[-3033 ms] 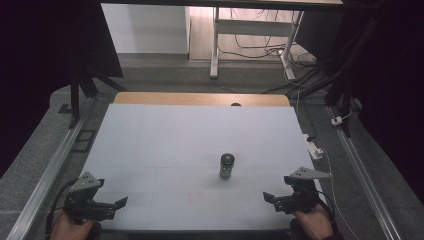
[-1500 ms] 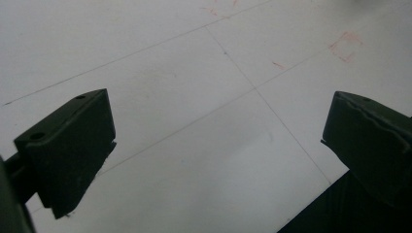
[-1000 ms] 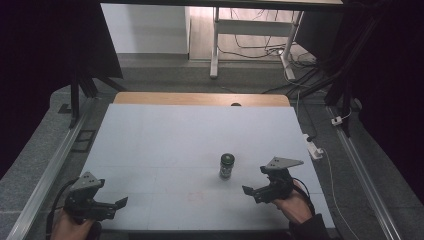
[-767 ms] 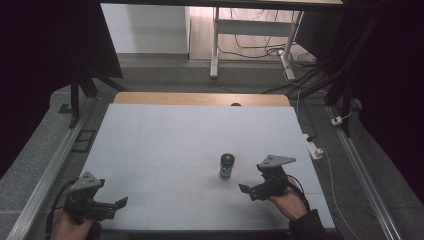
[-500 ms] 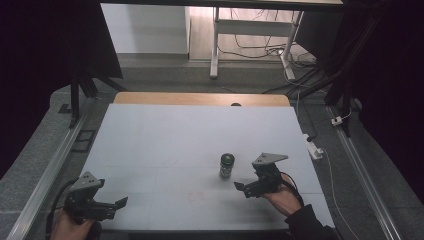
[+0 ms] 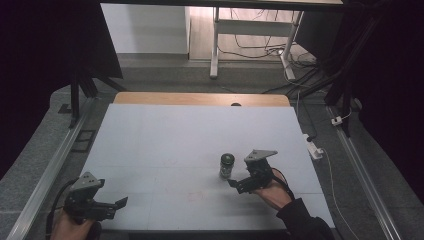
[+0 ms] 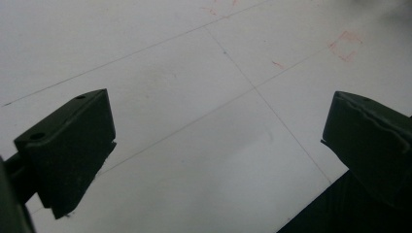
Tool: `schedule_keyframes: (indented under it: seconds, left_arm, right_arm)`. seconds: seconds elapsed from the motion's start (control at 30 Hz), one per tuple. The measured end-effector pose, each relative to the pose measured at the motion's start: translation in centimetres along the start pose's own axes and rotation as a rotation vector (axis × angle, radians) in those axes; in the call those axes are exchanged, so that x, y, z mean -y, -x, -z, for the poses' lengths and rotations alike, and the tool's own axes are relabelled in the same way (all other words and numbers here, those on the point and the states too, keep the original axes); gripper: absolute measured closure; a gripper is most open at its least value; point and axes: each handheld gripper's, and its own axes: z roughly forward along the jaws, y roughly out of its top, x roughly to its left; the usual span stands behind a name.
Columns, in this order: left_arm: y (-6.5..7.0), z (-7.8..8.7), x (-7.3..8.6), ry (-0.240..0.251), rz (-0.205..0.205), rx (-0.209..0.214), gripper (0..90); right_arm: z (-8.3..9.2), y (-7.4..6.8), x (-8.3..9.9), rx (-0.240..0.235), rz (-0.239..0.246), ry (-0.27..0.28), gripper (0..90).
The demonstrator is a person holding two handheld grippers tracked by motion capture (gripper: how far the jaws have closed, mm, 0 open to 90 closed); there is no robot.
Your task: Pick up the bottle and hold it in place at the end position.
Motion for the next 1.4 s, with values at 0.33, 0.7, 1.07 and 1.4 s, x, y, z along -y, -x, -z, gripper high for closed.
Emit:
schedule_keyframes:
  seconds: [0.33,0.7,1.07,1.4]
  left_arm:
    - [0.0,0.0,0.0,0.0,-0.003,0.0,0.0]
    - [0.1,0.0,0.0,-0.001,-0.011,0.001,0.0]
    - [0.1,0.0,0.0,-0.002,-0.013,0.001,0.0]
    - [0.1,0.0,0.0,-0.003,-0.014,0.002,0.1]
  right_arm:
    - [-1.8,-0.3,-0.5,-0.002,0.03,-0.019,0.0]
    - [-2.7,-0.3,-1.1,-0.015,0.065,0.0,14.5]
    - [-3.0,-0.7,-1.4,-0.033,0.147,0.007,47.1]
    - [-2.8,-0.7,-1.4,-0.021,0.178,0.002,52.4]
